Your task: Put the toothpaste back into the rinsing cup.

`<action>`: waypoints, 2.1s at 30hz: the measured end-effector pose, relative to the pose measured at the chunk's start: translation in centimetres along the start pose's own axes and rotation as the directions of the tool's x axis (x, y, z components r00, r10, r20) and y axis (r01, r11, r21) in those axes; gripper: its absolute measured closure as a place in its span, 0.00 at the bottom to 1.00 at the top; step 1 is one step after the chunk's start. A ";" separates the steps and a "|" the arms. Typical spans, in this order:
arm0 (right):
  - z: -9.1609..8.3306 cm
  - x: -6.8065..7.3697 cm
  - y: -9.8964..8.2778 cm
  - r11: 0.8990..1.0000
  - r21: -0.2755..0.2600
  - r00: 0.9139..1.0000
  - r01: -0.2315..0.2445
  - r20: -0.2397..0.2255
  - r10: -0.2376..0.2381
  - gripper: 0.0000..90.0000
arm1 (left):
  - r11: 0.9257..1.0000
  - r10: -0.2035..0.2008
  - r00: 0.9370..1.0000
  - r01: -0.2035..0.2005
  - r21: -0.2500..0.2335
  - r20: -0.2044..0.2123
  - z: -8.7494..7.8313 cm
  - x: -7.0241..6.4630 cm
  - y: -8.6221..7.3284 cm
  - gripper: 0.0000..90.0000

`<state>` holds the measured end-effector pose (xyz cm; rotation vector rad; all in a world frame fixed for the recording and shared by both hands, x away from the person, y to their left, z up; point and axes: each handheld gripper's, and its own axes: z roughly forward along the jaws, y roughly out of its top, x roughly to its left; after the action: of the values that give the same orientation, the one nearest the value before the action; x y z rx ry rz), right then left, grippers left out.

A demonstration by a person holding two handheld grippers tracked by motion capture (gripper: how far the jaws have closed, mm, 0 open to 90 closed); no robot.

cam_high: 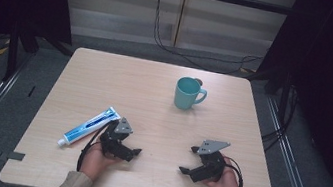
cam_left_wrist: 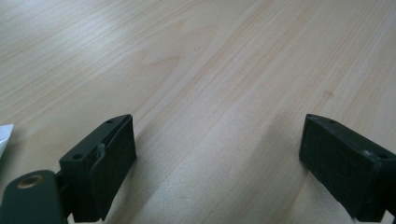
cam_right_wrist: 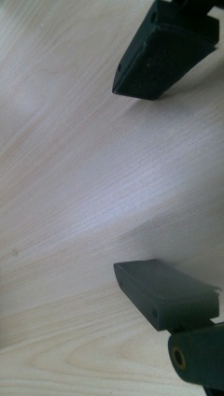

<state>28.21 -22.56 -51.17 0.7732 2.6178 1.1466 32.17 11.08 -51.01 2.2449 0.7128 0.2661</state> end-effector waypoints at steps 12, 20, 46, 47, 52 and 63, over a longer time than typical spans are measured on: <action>0.0 0.0 0.0 1.000 0.000 1.000 -0.009 0.005 0.009 0.14 | 0.991 0.007 0.999 -0.012 0.136 0.037 -1.0 0.5 1.2 0.20; 0.0 -0.1 0.0 1.000 0.000 1.000 -0.006 0.004 0.006 0.14 | 0.966 0.053 0.997 -0.067 0.249 0.062 -3.5 1.7 3.4 0.24; 0.0 0.0 0.0 1.000 0.000 1.000 -0.005 0.005 0.005 0.14 | 0.910 -0.007 0.998 0.032 0.414 -0.061 -7.8 7.1 2.9 0.30; 0.0 0.0 0.0 1.000 0.000 1.000 -0.005 0.005 0.005 0.14 | 0.907 -0.013 0.998 0.039 0.420 -0.064 -7.8 7.2 2.9 0.30; 0.0 0.0 0.0 1.000 0.000 1.000 -0.006 0.004 0.006 0.14 | 0.903 -0.020 0.996 0.056 0.426 -0.087 -8.1 7.9 2.6 0.29; 0.0 0.0 0.0 1.000 -0.001 1.000 -0.005 0.005 0.005 0.14 | 0.887 -0.052 0.993 0.096 0.453 -0.107 -8.2 9.1 1.3 0.29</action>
<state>28.23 -22.59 -51.18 0.7818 2.6132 1.1456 36.96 20.42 -44.59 2.6560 0.9930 0.1767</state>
